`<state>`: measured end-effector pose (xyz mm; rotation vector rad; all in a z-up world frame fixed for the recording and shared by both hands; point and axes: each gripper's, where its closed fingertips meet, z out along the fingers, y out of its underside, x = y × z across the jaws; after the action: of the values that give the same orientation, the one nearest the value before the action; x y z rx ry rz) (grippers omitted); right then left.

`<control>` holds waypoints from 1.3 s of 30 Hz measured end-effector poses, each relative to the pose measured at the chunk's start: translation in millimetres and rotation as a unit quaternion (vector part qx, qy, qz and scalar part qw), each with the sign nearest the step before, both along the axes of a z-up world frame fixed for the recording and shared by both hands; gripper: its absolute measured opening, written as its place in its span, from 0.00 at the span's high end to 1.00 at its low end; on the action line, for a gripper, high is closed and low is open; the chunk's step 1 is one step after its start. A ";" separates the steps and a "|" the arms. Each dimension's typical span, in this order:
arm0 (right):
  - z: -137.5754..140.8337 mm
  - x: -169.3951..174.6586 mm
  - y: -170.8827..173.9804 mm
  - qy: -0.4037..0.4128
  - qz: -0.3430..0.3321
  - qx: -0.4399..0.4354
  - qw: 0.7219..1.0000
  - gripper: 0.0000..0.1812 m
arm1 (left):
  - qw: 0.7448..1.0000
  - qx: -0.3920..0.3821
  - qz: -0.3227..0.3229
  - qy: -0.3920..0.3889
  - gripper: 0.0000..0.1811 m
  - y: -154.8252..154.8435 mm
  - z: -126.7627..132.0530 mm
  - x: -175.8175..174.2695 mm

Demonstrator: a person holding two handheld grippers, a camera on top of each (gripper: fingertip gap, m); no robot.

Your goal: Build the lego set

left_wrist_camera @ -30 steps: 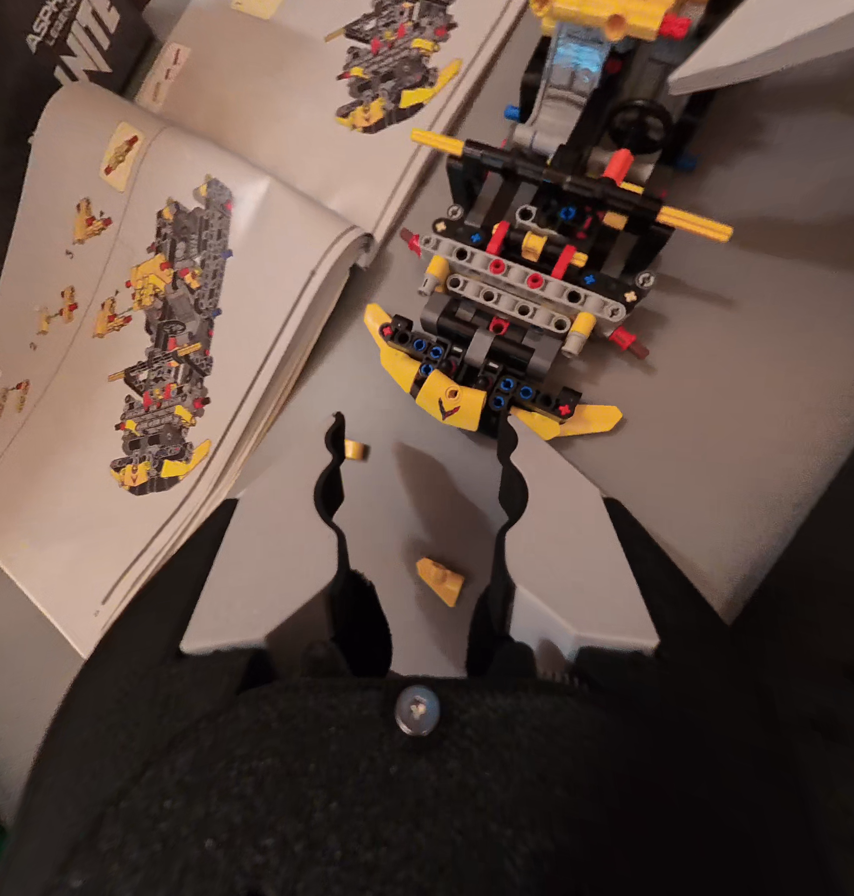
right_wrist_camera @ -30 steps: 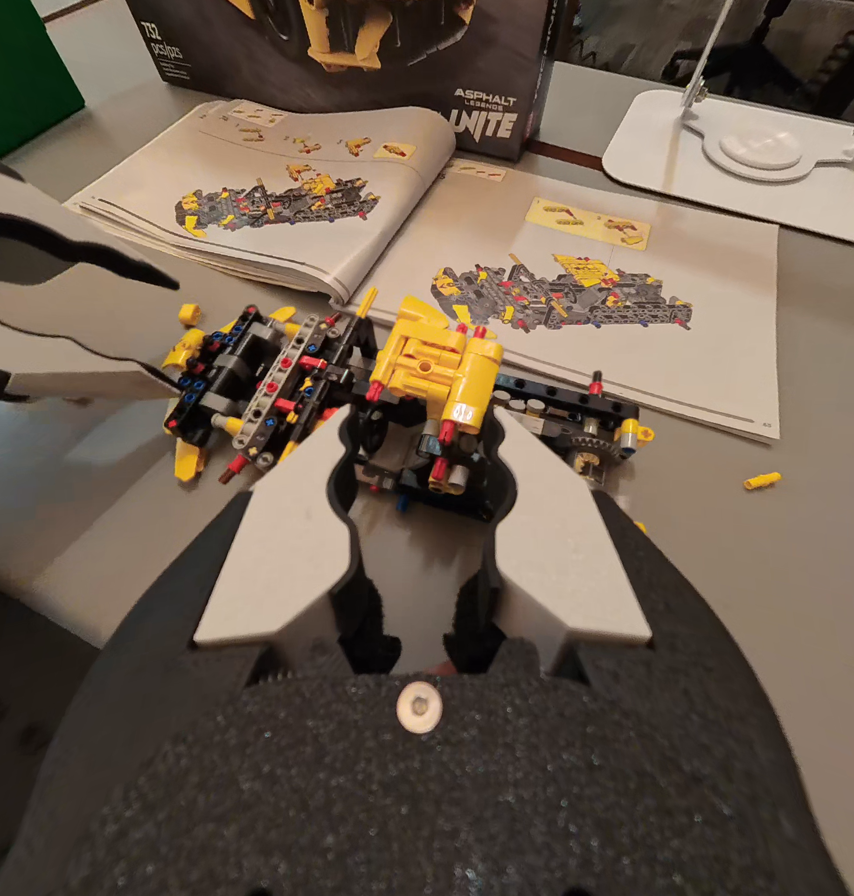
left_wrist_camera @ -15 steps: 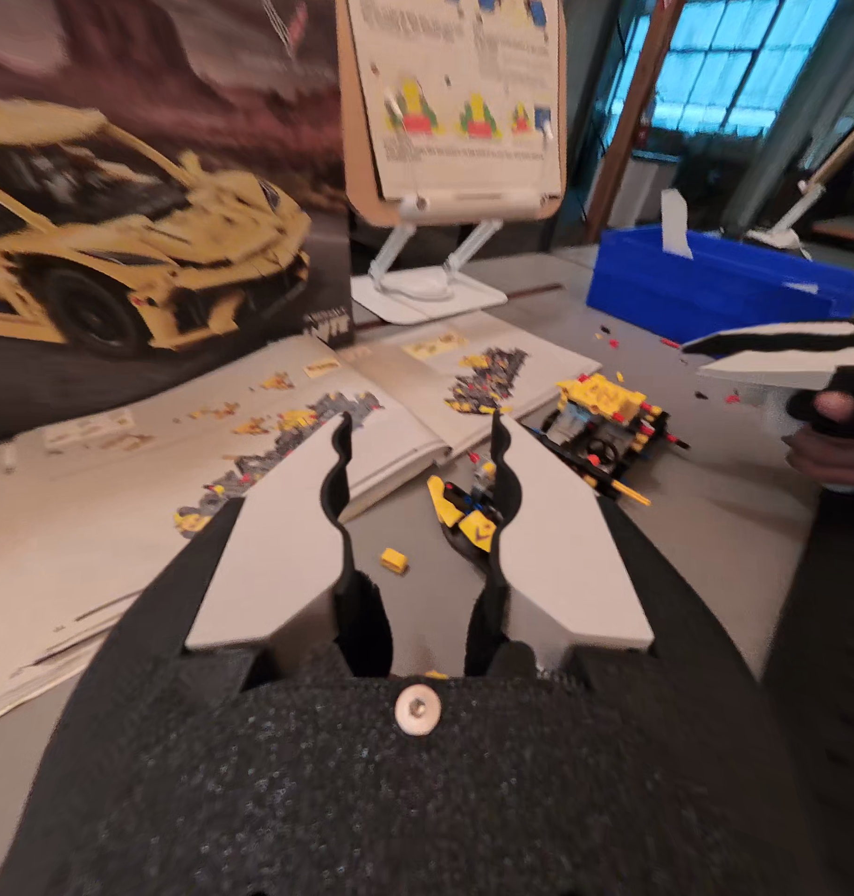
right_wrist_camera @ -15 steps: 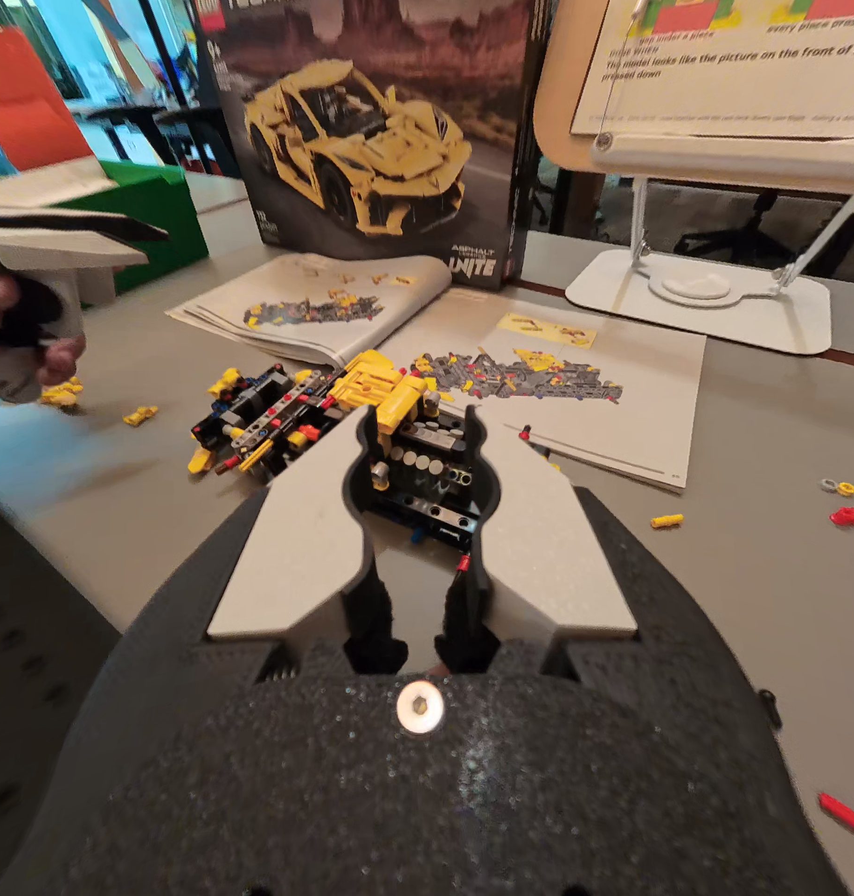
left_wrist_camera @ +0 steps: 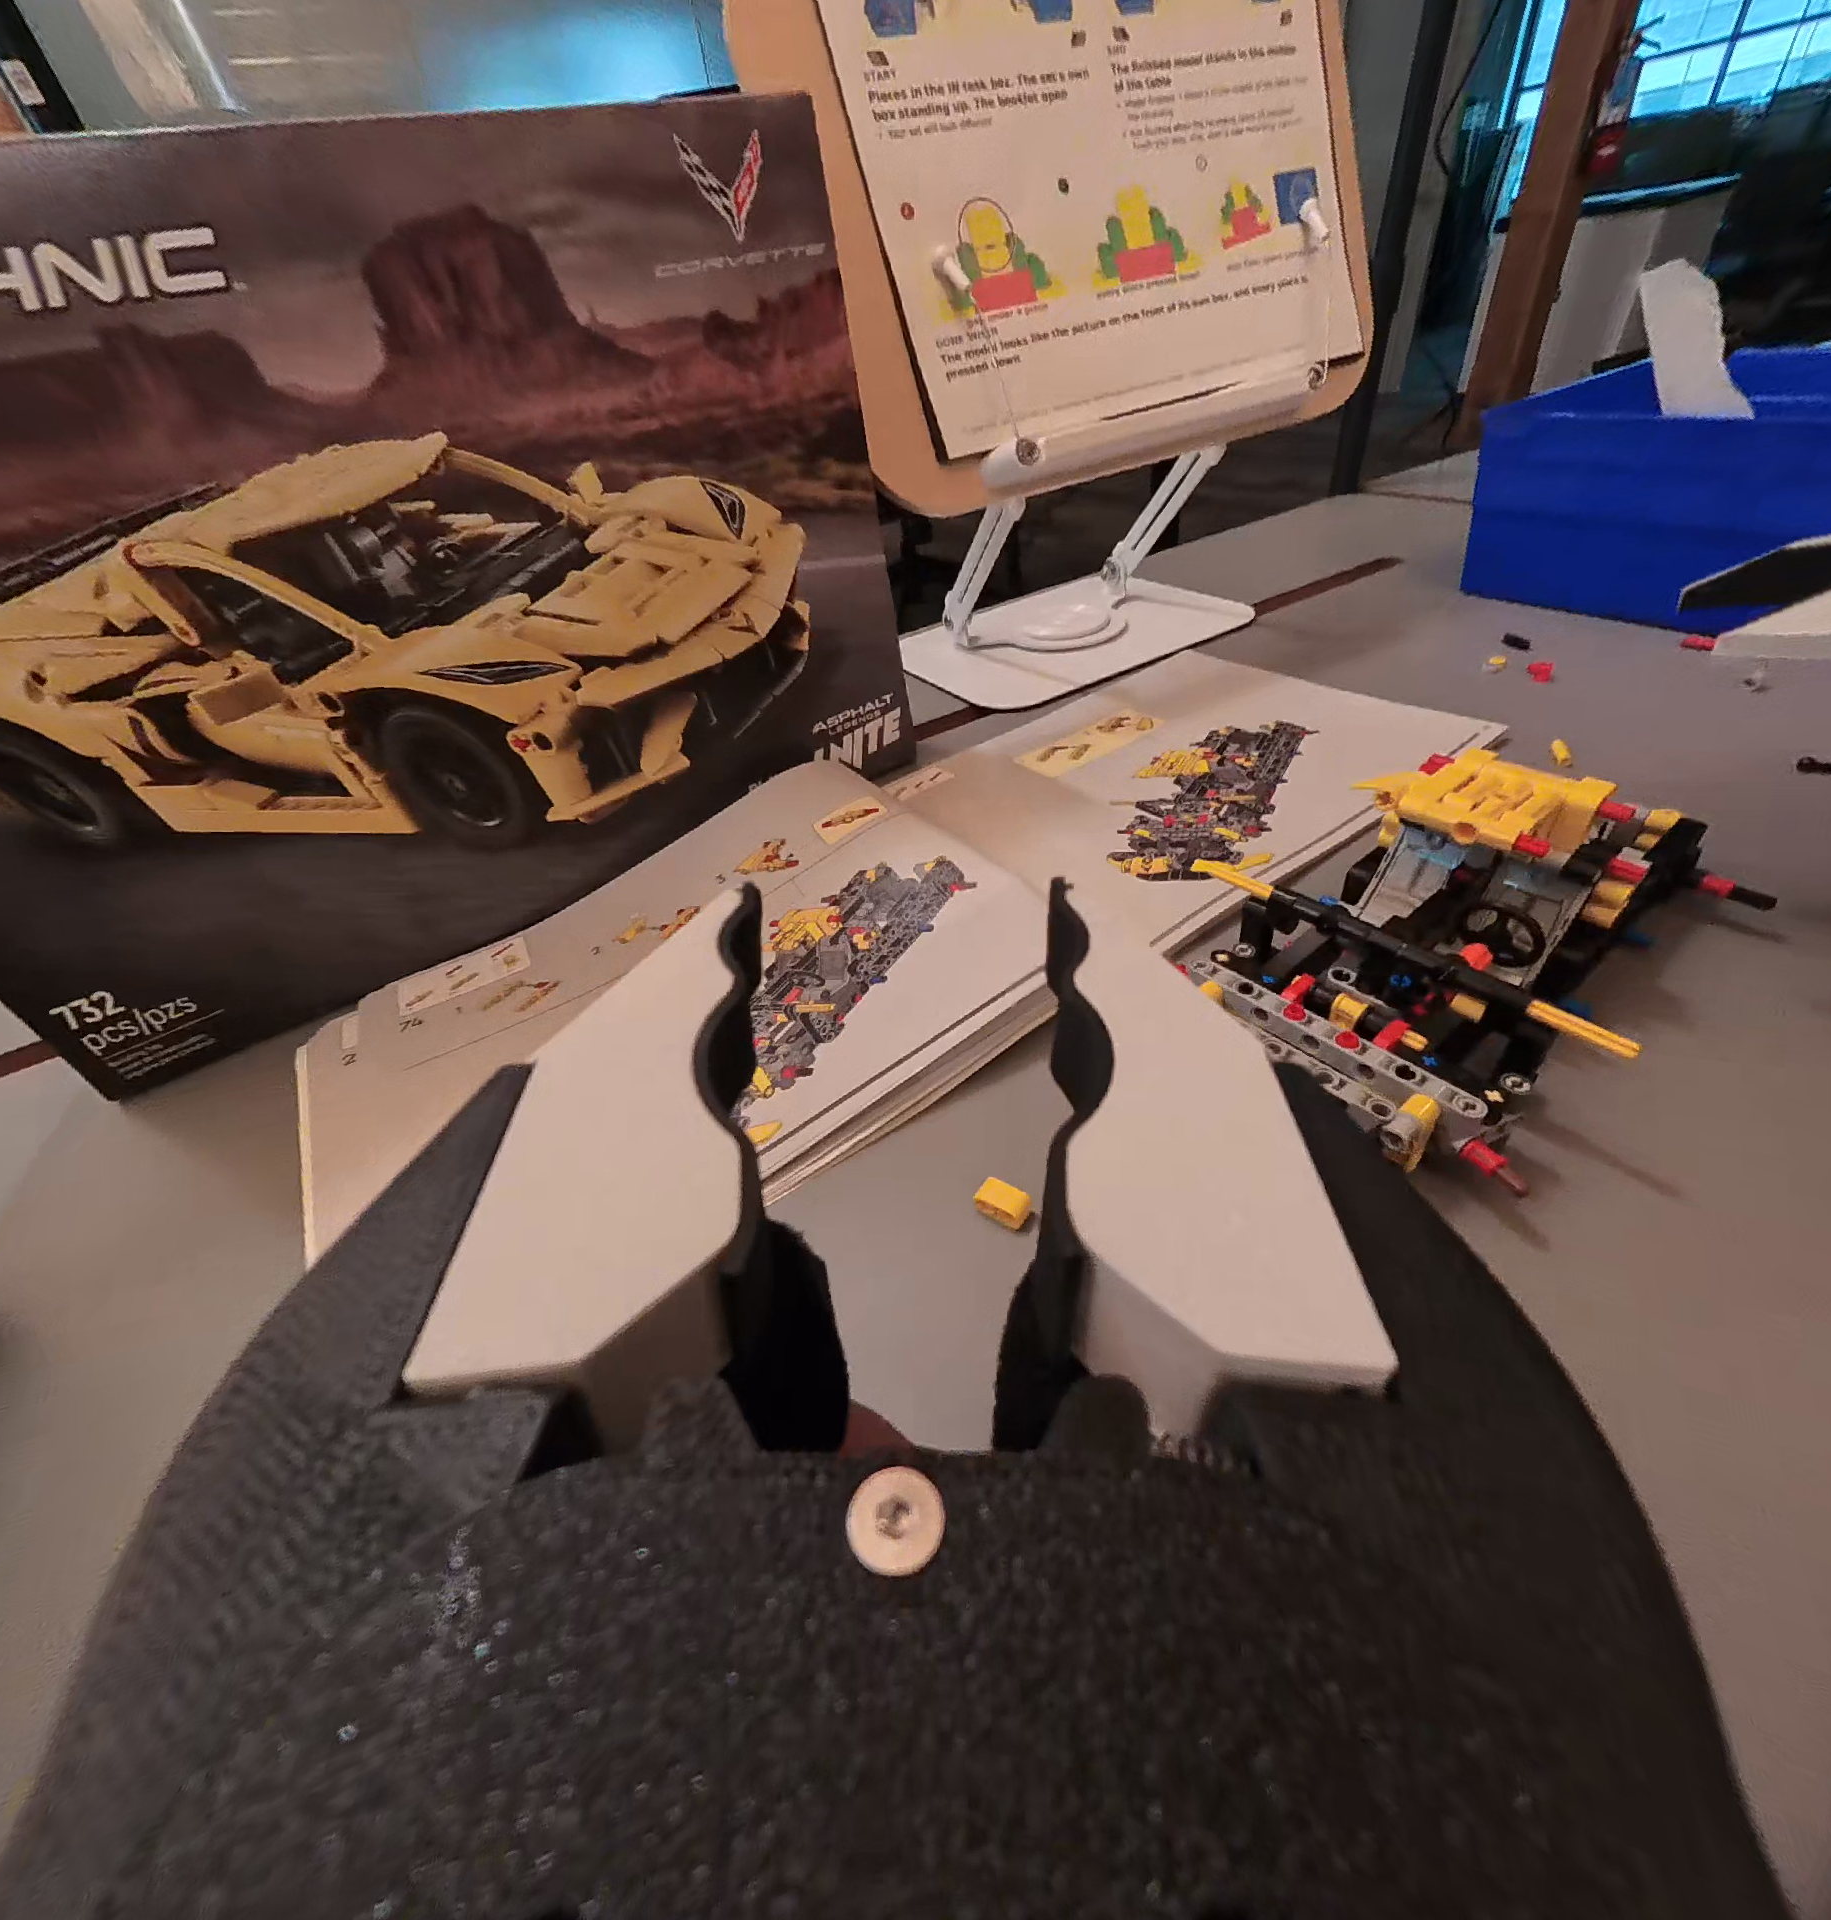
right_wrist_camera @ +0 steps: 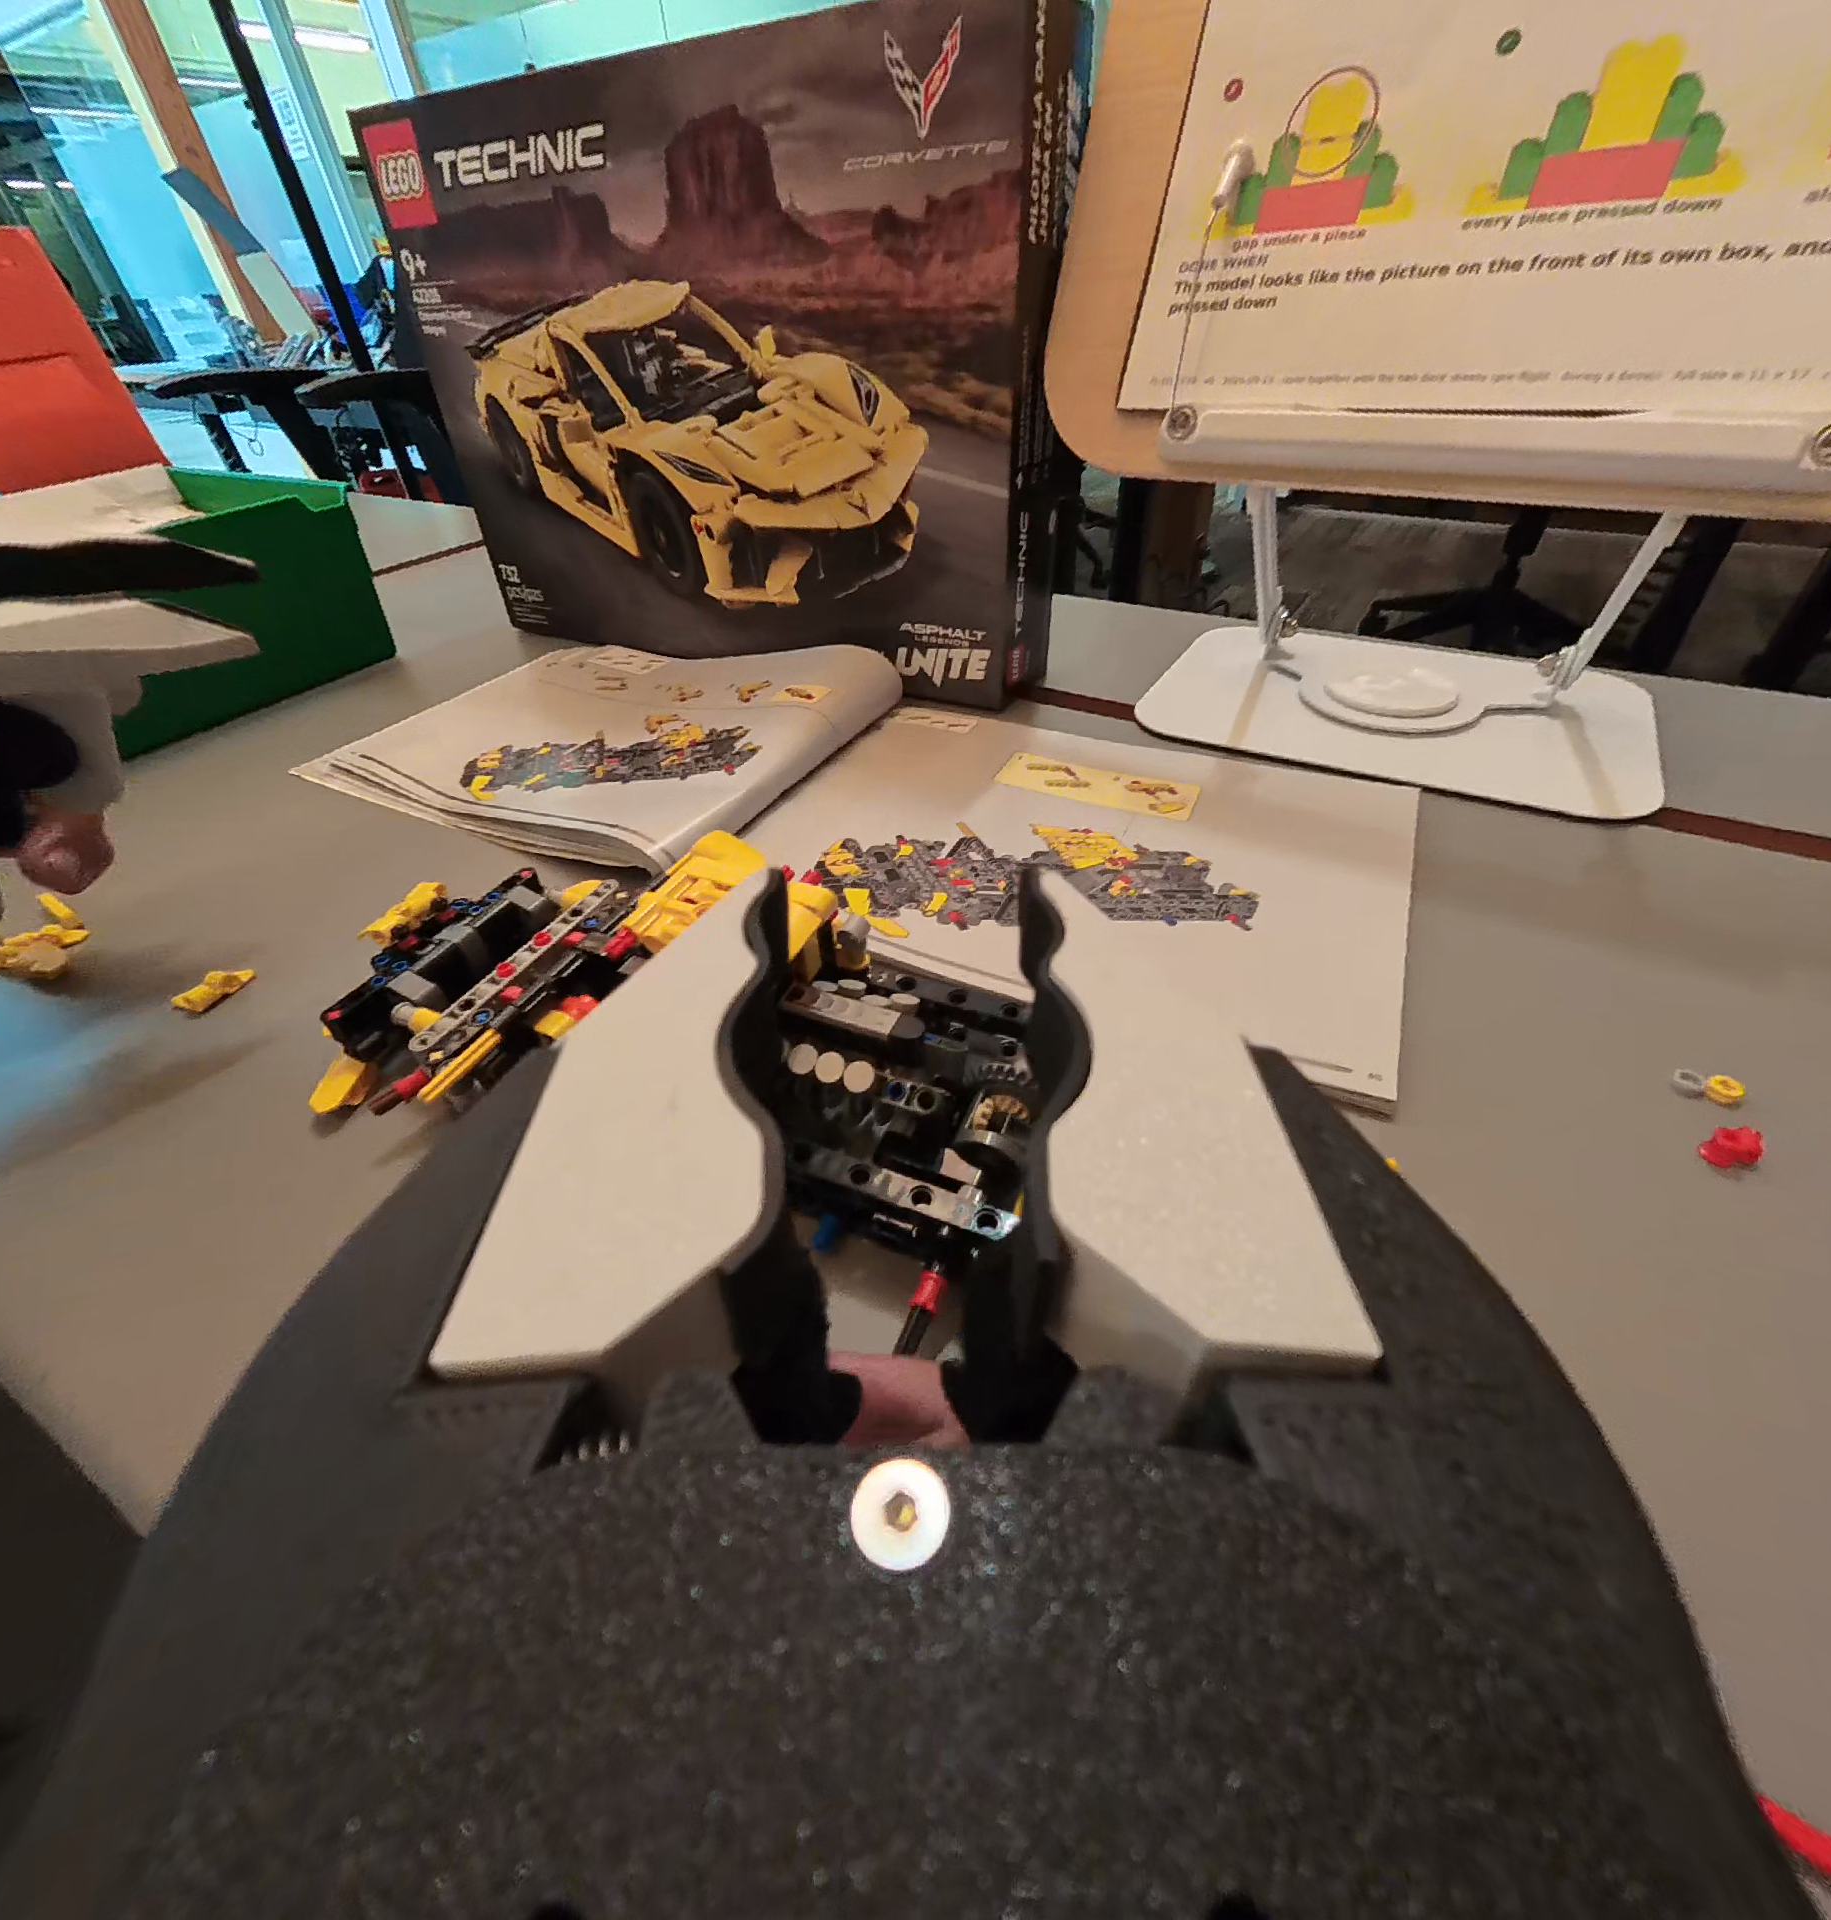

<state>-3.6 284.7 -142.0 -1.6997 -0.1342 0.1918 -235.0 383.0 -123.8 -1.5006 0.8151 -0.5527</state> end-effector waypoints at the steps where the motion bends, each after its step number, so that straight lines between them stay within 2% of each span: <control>1: -0.5 1.1 0.6 -0.002 -0.003 0.000 1.000 0.76 | 1.000 0.004 0.003 -0.002 0.70 0.7 1.2 -1.6; 7: -5.7 3.8 5.4 -0.005 -0.011 -0.012 1.000 0.73 | 1.000 -0.022 0.016 0.010 0.71 4.5 -7.6 -4.9; 11: 0.8 3.9 4.0 -0.008 -0.013 0.005 1.000 0.73 | 0.999 -0.027 0.034 0.006 0.71 12.3 -8.7 -13.9; 15: -8.0 3.2 5.2 -0.001 -0.006 -0.027 1.000 0.68 | 0.998 -0.053 0.046 -0.004 0.71 19.9 -12.9 -22.1; 21: -12.2 10.3 4.6 -0.002 -0.018 -0.043 0.999 0.72 | 0.994 -0.092 0.052 0.029 0.72 19.8 -30.8 -19.7; 31: -18.7 20.0 9.0 -0.008 -0.036 -0.058 0.998 0.75 | 0.994 -0.107 0.022 0.029 0.72 9.1 -31.3 -10.7; 35: -16.0 17.9 8.1 -0.013 -0.033 -0.053 0.998 0.75 | 0.992 -0.116 0.034 0.030 0.72 13.3 -32.6 -16.0; 39: -12.2 20.5 3.7 -0.021 -0.042 -0.044 0.998 0.75 | 0.992 -0.113 0.049 0.010 0.72 16.6 -22.8 -24.1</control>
<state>16.9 288.4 -154.2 -1.7939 -0.0875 0.1002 -259.1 399.6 -146.6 -1.7458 0.7089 -0.5716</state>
